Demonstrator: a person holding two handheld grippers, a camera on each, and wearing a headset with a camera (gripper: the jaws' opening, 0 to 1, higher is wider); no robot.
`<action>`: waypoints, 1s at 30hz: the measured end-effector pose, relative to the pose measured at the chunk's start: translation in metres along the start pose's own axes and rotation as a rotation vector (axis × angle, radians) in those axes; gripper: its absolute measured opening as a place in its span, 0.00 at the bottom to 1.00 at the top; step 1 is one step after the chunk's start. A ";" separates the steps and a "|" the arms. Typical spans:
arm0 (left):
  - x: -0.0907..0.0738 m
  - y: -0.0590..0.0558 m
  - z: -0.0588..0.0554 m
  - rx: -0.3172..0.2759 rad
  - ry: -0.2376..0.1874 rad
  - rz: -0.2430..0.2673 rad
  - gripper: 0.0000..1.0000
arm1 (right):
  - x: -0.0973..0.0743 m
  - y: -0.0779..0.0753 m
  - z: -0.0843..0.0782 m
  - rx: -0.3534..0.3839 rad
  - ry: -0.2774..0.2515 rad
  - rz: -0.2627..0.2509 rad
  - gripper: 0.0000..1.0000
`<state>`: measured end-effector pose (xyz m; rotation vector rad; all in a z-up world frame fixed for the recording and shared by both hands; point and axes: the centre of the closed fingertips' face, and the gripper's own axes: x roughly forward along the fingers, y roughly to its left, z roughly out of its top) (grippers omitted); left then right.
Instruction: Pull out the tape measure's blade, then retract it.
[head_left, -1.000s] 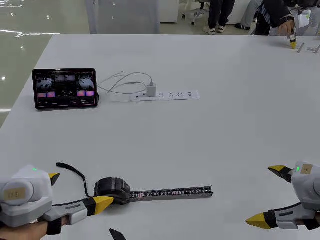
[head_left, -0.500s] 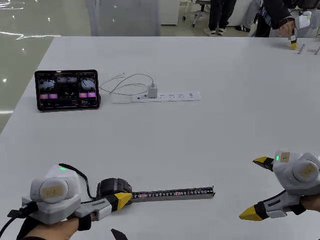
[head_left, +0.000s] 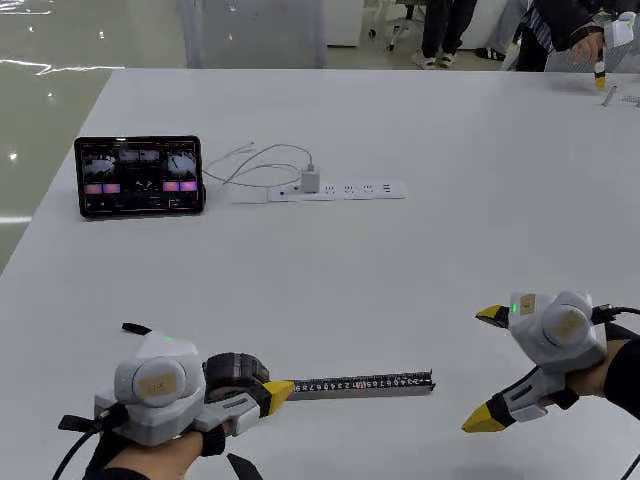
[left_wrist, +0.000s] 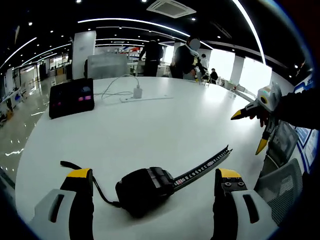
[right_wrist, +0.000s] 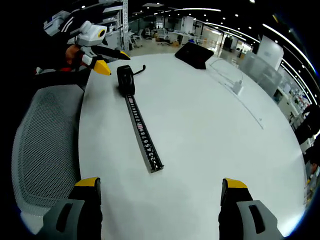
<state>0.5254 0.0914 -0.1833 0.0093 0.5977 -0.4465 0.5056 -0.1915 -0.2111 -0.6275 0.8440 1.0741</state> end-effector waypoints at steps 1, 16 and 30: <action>0.002 0.001 0.002 -0.001 -0.013 0.020 0.99 | 0.002 -0.001 0.001 -0.003 0.004 0.004 0.99; 0.014 0.007 0.002 0.075 -0.098 0.139 0.99 | 0.036 -0.012 0.018 -0.074 0.017 0.040 0.92; 0.022 0.019 -0.012 -0.026 -0.109 0.194 0.99 | 0.057 -0.004 0.005 -0.149 0.094 0.129 0.70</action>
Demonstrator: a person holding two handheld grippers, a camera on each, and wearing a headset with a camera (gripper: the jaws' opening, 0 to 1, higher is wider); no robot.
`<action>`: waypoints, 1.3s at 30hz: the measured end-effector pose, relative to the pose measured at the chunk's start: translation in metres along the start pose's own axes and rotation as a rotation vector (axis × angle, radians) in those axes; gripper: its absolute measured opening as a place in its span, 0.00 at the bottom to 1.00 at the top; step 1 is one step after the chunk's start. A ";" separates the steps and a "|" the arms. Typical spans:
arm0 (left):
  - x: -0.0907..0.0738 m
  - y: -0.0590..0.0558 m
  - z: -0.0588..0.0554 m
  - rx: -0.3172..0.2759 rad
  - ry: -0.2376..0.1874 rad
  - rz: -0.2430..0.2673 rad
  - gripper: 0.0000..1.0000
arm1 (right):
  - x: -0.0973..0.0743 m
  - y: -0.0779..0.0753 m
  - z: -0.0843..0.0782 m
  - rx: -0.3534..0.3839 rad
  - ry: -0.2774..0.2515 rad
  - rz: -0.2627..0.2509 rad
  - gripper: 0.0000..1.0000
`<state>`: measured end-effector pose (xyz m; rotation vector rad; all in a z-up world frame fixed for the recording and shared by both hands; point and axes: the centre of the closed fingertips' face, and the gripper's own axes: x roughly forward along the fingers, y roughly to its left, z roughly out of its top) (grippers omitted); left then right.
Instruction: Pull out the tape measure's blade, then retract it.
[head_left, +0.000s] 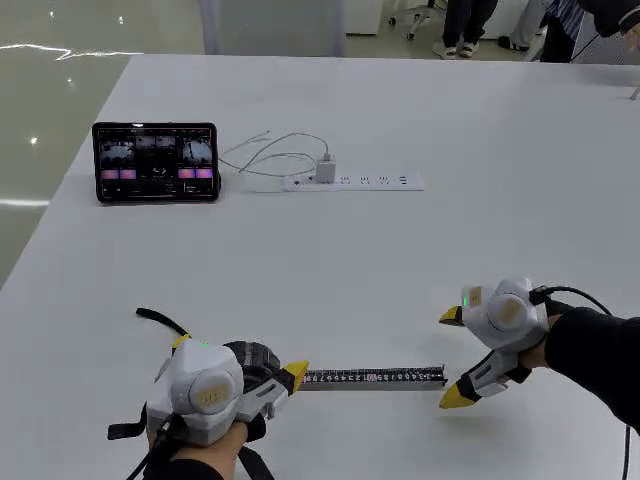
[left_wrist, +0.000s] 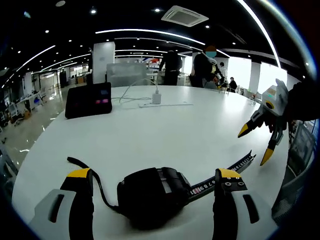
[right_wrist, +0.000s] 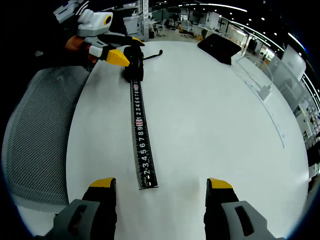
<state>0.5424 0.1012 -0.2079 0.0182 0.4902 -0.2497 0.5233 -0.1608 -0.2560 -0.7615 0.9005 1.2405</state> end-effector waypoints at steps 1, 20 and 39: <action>0.000 0.000 0.000 0.000 -0.002 0.001 0.99 | 0.001 0.001 -0.001 -0.004 0.008 0.010 0.67; 0.004 0.006 -0.003 0.000 -0.002 0.008 0.99 | 0.008 0.013 -0.010 -0.063 0.034 0.058 0.33; 0.004 0.013 -0.004 0.000 -0.005 0.026 0.97 | 0.008 0.016 -0.009 -0.124 0.042 0.043 0.12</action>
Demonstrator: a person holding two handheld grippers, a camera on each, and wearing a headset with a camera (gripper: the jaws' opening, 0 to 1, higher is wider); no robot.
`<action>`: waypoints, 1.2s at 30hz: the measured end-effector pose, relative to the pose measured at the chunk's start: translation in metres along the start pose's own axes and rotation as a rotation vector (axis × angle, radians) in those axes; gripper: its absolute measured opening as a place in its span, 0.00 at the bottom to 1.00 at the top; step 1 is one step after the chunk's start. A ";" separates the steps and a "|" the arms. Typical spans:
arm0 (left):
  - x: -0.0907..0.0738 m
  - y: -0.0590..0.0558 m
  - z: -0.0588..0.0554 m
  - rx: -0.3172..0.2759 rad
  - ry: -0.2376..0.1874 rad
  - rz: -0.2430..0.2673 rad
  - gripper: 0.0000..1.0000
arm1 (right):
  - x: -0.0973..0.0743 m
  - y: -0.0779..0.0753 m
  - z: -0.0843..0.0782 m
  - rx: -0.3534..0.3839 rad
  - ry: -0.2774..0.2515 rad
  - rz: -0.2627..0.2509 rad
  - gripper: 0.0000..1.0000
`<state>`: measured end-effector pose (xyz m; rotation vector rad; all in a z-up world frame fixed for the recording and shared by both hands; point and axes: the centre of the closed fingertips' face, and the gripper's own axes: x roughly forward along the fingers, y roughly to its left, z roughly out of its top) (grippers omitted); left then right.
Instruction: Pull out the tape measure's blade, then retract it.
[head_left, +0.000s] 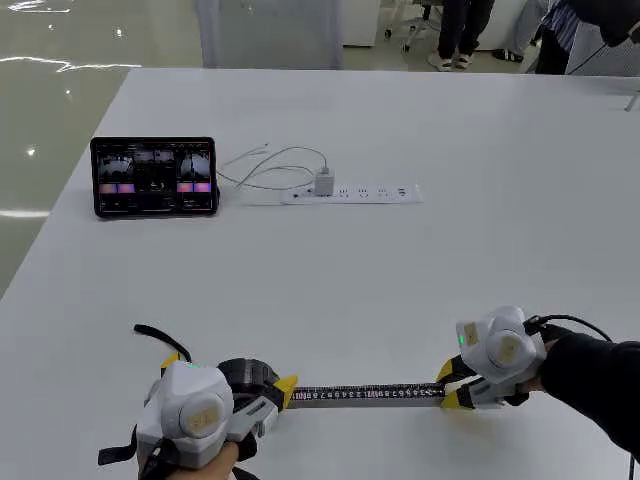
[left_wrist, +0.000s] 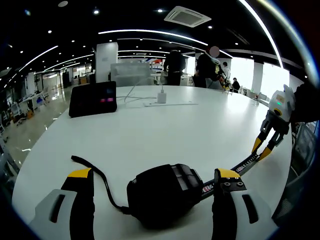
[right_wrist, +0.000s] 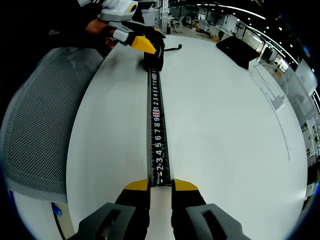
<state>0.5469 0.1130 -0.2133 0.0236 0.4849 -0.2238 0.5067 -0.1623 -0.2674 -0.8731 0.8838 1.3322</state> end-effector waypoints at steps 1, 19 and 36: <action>0.000 0.000 0.000 -0.001 0.001 -0.001 0.96 | 0.000 0.000 0.000 0.000 0.001 -0.001 0.12; 0.001 -0.005 -0.016 -0.042 0.053 0.014 0.73 | 0.001 0.000 -0.001 0.045 0.042 0.008 0.10; 0.004 -0.012 -0.023 -0.113 0.128 0.013 0.63 | 0.002 -0.001 -0.001 0.091 0.055 -0.012 0.10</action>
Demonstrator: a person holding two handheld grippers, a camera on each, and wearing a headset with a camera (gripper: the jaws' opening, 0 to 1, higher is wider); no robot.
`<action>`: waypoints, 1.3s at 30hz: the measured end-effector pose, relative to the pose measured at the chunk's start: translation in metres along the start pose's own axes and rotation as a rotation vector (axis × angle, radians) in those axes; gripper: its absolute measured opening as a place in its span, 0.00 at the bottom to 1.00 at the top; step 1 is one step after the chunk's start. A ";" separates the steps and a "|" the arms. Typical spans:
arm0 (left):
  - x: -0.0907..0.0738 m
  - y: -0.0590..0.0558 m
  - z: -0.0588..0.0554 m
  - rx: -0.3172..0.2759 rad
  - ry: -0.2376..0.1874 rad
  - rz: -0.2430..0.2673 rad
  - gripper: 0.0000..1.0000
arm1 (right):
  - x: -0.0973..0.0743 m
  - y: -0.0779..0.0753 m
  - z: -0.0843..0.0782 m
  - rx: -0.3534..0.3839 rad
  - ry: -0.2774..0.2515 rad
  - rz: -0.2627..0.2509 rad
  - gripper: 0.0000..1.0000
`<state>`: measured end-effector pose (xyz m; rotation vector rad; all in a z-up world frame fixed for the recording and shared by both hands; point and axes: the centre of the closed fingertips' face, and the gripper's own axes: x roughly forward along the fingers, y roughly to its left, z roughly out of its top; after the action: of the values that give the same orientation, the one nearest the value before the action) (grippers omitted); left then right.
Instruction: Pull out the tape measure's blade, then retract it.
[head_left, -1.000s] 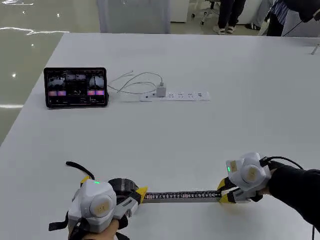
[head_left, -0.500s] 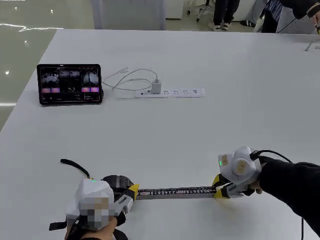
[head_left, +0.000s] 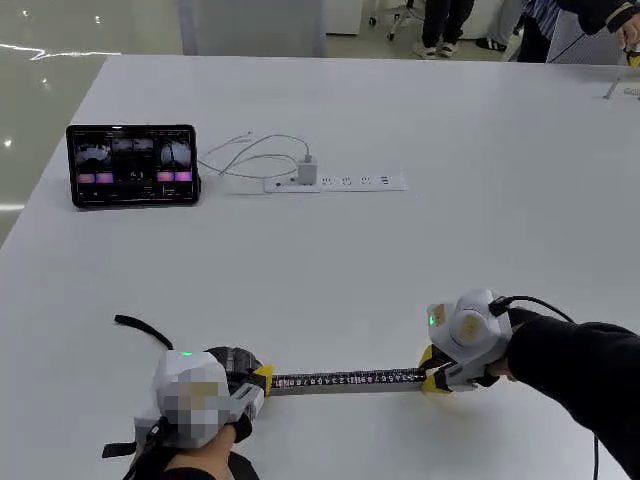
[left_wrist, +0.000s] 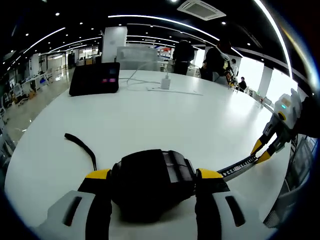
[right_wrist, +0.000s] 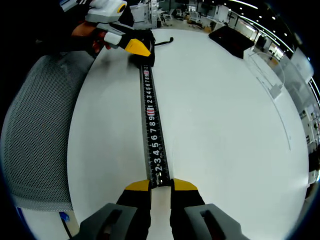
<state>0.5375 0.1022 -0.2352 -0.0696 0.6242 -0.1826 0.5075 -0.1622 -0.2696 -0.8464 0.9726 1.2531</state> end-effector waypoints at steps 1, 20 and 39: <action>0.000 0.000 0.000 -0.003 0.006 -0.001 0.63 | 0.000 0.000 0.000 -0.002 0.001 0.001 0.10; 0.001 0.000 -0.003 0.006 0.045 -0.026 0.61 | 0.001 -0.002 0.003 0.041 -0.009 -0.001 0.10; 0.001 -0.001 -0.004 0.008 0.052 -0.034 0.61 | 0.003 0.001 0.011 -0.006 0.008 0.009 0.09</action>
<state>0.5360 0.1014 -0.2390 -0.0684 0.6741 -0.2201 0.5083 -0.1510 -0.2687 -0.8526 0.9806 1.2617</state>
